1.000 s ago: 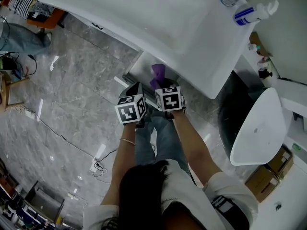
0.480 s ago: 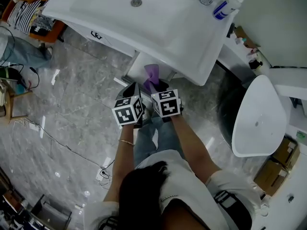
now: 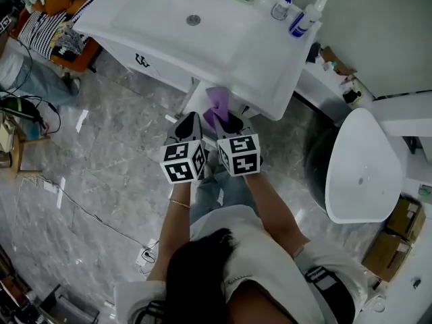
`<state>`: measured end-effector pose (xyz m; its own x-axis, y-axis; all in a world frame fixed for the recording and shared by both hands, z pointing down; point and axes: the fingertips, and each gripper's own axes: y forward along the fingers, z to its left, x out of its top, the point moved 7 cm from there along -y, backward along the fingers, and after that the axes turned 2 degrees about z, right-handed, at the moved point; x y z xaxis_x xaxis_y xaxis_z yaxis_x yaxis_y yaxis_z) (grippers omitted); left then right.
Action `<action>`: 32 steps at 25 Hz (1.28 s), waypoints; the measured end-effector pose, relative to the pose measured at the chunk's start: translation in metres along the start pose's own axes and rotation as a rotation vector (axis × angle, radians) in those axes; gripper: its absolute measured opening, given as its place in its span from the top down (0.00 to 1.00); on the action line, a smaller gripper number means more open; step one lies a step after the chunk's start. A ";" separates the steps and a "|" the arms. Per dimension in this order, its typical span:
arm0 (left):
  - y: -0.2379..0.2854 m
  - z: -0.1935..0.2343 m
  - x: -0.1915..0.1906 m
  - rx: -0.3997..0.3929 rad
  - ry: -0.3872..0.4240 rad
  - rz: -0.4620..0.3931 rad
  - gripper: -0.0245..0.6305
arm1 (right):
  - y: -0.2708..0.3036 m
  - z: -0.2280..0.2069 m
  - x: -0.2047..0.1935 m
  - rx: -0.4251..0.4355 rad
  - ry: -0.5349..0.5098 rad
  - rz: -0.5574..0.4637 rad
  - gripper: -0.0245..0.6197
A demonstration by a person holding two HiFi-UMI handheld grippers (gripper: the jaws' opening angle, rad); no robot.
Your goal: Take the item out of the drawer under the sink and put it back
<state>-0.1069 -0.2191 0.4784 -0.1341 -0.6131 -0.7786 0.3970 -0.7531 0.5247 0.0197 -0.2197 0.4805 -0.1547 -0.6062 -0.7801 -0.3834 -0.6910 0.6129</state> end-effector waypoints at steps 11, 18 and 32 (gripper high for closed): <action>-0.044 -0.036 0.062 -0.042 0.136 -0.204 0.96 | -0.054 0.010 0.063 -0.066 -0.072 -0.250 0.82; -0.064 -0.046 0.083 -0.056 0.180 -0.332 0.96 | -0.081 0.018 0.088 -0.079 -0.087 -0.393 0.82; -0.070 -0.048 0.089 -0.049 0.165 -0.332 0.96 | -0.092 0.023 0.099 -0.110 -0.131 -0.409 0.82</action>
<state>-0.1032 -0.2097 0.3557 -0.1163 -0.2873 -0.9507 0.3996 -0.8899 0.2201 0.0185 -0.2073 0.3440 -0.1269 -0.2237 -0.9664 -0.3388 -0.9059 0.2542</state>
